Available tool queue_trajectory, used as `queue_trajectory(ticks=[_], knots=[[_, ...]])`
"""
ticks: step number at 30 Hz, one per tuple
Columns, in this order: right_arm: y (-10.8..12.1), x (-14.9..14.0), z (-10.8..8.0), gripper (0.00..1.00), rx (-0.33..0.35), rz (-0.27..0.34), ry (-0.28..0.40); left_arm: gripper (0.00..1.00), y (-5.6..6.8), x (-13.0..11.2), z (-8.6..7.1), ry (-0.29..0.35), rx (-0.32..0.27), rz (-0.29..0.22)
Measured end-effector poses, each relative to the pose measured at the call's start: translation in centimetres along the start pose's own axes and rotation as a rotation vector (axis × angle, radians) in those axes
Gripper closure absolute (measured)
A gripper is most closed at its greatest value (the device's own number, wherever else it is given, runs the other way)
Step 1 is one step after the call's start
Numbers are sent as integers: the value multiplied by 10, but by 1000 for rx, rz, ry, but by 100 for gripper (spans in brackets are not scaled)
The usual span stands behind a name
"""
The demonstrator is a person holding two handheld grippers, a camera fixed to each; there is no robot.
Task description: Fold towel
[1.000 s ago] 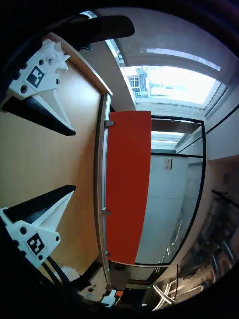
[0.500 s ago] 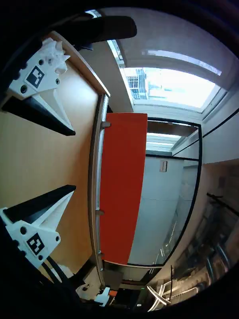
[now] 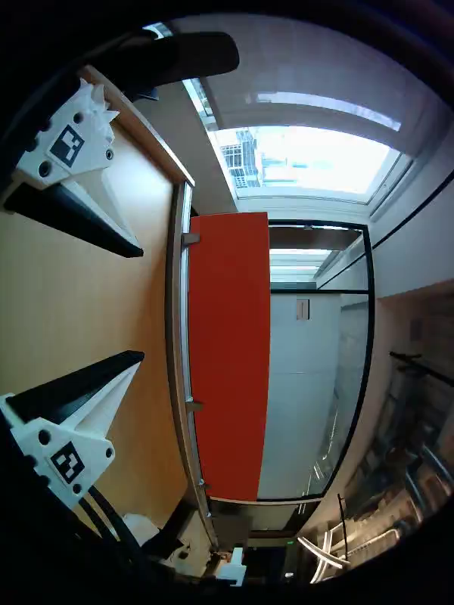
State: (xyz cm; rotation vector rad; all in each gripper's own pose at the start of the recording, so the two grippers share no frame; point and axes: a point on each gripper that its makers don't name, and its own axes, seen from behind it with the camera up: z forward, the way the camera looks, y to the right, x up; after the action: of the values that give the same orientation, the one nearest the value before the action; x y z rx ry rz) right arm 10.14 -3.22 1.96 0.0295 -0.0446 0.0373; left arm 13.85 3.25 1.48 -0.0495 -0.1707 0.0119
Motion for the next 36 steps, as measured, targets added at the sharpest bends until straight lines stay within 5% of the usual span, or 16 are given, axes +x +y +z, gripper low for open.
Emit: queue_trajectory(ticks=[10, 36], knots=[[-13, -23, -13, 2, 15, 8, -13, 9, -6, -36, -6, 45, 32, 57], [-38, -83, -6, 2, 40, -52, -10, 9, -14, -135, 6, 155, 39, 30]])
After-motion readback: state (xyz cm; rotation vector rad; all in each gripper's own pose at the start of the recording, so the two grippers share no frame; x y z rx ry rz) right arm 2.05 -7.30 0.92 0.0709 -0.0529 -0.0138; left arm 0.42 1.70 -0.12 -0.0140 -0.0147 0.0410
